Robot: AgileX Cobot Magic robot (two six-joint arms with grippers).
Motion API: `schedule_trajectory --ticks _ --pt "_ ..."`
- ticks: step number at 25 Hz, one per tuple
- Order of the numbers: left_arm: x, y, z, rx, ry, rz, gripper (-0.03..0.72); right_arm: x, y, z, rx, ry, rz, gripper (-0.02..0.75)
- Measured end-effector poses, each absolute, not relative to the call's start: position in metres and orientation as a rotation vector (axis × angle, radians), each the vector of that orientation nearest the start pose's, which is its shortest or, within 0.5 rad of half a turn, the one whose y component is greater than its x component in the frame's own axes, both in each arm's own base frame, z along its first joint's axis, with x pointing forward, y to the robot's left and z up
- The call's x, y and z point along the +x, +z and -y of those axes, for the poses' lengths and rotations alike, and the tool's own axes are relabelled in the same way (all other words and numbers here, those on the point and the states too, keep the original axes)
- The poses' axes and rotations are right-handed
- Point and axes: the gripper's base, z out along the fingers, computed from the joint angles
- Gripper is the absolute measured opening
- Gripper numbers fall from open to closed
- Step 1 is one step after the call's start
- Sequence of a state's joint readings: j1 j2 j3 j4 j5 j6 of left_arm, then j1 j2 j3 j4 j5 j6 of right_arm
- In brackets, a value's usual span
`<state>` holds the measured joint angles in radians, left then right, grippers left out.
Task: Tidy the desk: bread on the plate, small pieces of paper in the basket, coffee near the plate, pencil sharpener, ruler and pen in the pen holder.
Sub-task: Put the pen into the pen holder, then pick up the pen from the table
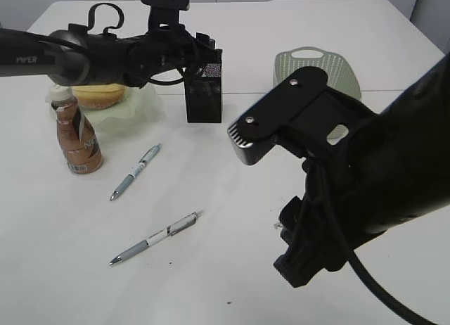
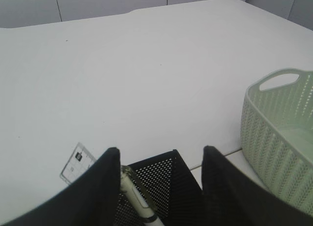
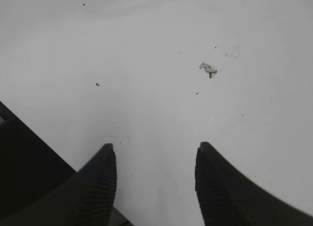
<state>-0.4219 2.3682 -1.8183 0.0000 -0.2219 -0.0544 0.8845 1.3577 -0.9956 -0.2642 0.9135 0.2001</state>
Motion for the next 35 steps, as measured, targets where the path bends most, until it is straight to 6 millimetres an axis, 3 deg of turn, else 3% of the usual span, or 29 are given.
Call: schedule_trajectory --ticks 7,18,22,28,35 --pt "0.492 0.224 0.221 0.39 -0.299 -1.819 0.399 0.179 0.278 -0.19 -1.051 0.003 -2.486 0.384" --pt "0.457 0.275 0.202 0.448 -0.209 -2.112 0.398 0.176 0.277 -0.191 -1.036 0.044 -2.51 0.384" --pt "0.442 0.28 0.194 0.471 -0.164 -2.27 0.377 0.175 0.277 -0.192 -1.023 0.076 -2.529 0.384" --pt "0.426 0.268 0.186 0.51 -0.094 -2.508 0.362 0.173 0.277 -0.194 -1.012 0.104 -2.545 0.384" --pt "0.412 0.26 0.183 0.573 -0.098 -2.671 0.36 0.17 0.275 -0.193 -0.994 0.125 -2.594 0.384"
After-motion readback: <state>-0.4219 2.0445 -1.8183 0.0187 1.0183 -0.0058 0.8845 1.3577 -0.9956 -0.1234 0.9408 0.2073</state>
